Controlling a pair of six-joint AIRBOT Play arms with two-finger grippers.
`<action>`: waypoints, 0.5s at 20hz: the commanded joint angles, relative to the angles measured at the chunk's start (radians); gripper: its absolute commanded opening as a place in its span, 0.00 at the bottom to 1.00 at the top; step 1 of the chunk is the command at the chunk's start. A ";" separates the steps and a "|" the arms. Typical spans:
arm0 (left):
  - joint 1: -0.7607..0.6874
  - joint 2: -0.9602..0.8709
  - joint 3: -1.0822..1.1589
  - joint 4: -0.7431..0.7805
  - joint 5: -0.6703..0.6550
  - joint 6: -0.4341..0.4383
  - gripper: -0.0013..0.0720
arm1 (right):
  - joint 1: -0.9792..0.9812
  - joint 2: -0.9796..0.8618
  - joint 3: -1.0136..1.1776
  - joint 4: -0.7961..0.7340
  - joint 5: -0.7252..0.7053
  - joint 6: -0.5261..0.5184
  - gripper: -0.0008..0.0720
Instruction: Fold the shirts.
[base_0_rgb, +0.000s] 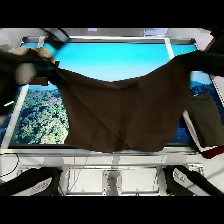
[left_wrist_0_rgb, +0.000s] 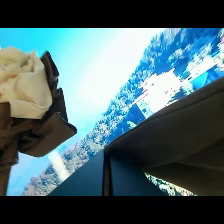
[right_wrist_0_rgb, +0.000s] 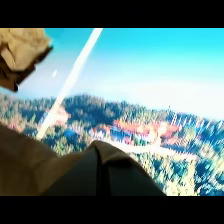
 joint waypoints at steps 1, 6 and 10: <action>0.060 -0.270 -0.014 0.208 0.158 -0.280 0.03 | 0.120 -0.289 -0.048 -0.049 -0.178 -0.021 0.04; 0.103 -0.407 -0.007 0.196 0.251 -0.388 0.15 | 0.213 -0.472 -0.048 -0.042 -0.533 0.034 0.04; 0.103 -0.402 0.045 0.200 0.299 -0.431 0.98 | 0.223 -0.478 -0.038 -0.044 -0.591 0.031 0.63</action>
